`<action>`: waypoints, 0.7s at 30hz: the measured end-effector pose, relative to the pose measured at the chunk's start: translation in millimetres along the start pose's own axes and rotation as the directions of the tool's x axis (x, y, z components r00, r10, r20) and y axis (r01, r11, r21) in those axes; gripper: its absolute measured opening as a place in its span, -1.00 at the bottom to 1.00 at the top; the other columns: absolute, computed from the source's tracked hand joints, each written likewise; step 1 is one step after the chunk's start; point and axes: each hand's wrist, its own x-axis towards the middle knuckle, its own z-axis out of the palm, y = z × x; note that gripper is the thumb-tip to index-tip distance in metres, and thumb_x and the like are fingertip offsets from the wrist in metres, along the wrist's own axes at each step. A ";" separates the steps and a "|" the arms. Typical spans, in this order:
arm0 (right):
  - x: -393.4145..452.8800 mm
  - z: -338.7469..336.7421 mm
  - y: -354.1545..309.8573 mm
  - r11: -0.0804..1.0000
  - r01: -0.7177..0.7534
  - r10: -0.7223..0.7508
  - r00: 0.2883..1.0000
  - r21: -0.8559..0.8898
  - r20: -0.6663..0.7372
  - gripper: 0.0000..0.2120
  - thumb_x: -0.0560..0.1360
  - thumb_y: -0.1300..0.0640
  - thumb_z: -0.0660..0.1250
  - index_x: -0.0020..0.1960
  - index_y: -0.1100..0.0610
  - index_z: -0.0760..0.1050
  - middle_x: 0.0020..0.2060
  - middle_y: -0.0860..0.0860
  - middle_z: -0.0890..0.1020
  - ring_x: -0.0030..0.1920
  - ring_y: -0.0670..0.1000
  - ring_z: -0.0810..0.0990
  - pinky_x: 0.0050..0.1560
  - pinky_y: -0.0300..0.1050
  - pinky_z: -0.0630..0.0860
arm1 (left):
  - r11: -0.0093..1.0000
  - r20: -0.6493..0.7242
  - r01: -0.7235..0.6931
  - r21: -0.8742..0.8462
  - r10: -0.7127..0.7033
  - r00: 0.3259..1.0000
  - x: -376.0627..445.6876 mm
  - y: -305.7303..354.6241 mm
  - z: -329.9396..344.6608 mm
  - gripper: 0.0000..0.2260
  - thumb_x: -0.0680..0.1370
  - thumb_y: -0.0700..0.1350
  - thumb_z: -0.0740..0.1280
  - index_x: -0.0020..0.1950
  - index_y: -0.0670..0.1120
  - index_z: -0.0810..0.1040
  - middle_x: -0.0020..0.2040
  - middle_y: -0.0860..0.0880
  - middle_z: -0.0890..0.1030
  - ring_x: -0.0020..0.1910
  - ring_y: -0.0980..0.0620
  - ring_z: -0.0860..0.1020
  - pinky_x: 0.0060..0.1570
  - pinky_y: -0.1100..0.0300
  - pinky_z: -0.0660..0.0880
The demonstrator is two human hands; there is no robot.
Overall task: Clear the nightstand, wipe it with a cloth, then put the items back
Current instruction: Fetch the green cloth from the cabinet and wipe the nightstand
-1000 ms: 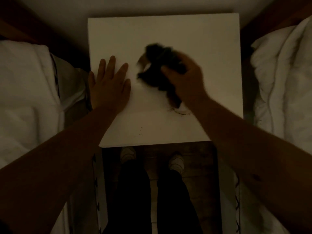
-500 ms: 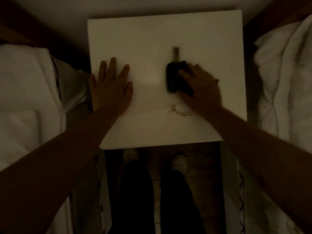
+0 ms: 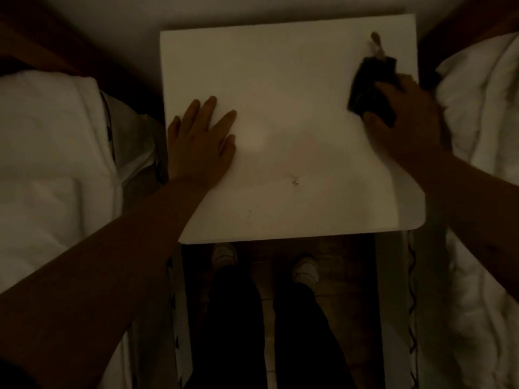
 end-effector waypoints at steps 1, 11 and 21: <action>-10.1 8.6 -4.4 1.000 -0.001 0.002 1.000 0.027 -0.026 -0.52 0.56 -0.02 0.27 0.40 0.20 0.38 0.33 0.26 0.42 0.27 0.26 0.43 0.31 0.11 0.34 | 1.000 -0.005 -0.003 -0.001 0.003 1.000 1.1 0.7 0.5 -0.58 0.60 0.13 0.03 0.47 0.15 0.25 0.54 -0.06 0.19 0.51 -0.14 0.11 0.42 -0.21 0.09; -117.2 68.6 -161.0 0.824 0.296 -0.337 0.941 0.483 -0.002 -0.55 0.32 0.30 0.48 0.21 0.24 0.57 0.17 0.27 0.57 0.13 0.26 0.57 0.21 0.08 0.41 | 0.995 -0.035 -0.037 -0.090 0.034 0.999 -1.3 -3.4 4.9 -0.56 0.59 0.10 0.08 0.47 0.07 0.30 0.54 -0.10 0.21 0.50 -0.18 0.13 0.41 -0.22 0.03; -119.2 6.0 3.2 1.000 0.017 -0.018 0.999 0.013 0.039 -0.45 0.49 -0.08 0.24 0.39 0.18 0.40 0.43 0.26 0.30 0.40 0.28 0.29 0.39 0.18 0.19 | 0.992 -0.062 -0.068 -0.106 0.061 0.996 -111.1 -10.8 25.3 -0.59 0.63 -0.05 0.11 0.48 -0.02 0.31 0.51 -0.16 0.25 0.49 -0.21 0.19 0.36 -0.26 0.16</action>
